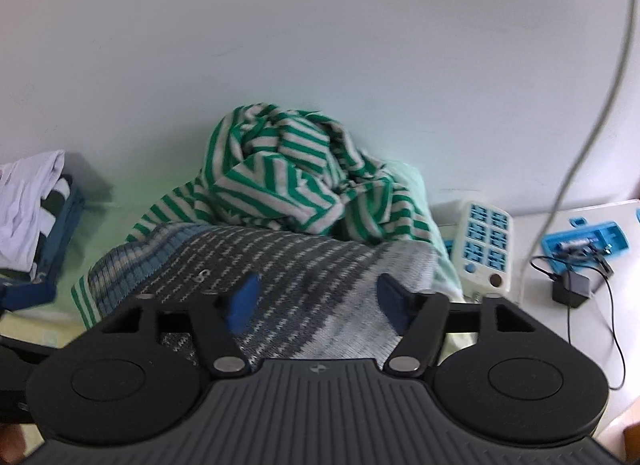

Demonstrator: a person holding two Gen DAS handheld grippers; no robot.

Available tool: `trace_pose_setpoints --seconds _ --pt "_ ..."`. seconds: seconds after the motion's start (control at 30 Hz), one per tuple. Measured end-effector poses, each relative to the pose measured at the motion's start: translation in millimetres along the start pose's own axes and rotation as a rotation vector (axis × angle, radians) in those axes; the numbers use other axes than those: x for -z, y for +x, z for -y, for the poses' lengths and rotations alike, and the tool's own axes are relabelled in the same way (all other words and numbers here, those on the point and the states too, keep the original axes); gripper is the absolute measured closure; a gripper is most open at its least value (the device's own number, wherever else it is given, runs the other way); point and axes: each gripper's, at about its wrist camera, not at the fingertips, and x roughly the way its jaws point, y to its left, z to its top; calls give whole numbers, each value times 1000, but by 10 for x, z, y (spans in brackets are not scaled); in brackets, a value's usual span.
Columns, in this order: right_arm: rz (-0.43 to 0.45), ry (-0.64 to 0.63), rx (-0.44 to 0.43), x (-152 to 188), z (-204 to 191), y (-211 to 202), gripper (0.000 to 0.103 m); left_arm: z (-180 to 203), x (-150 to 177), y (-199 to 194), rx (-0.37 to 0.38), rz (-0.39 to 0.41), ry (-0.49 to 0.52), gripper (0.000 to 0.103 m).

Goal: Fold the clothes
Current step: 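Close the right gripper on the grey sweater edge while the left gripper closes beside it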

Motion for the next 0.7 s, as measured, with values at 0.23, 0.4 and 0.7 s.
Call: trace_pose_setpoints --seconds 0.23,0.4,0.7 --pt "-25 -59 33 6 -102 279 28 58 14 246 17 -61 -47 1" --pt "-27 -28 21 22 -76 336 31 113 -5 333 10 -72 -52 0" --pt "-47 -15 -11 22 -159 291 84 131 -33 314 52 -83 -80 20"
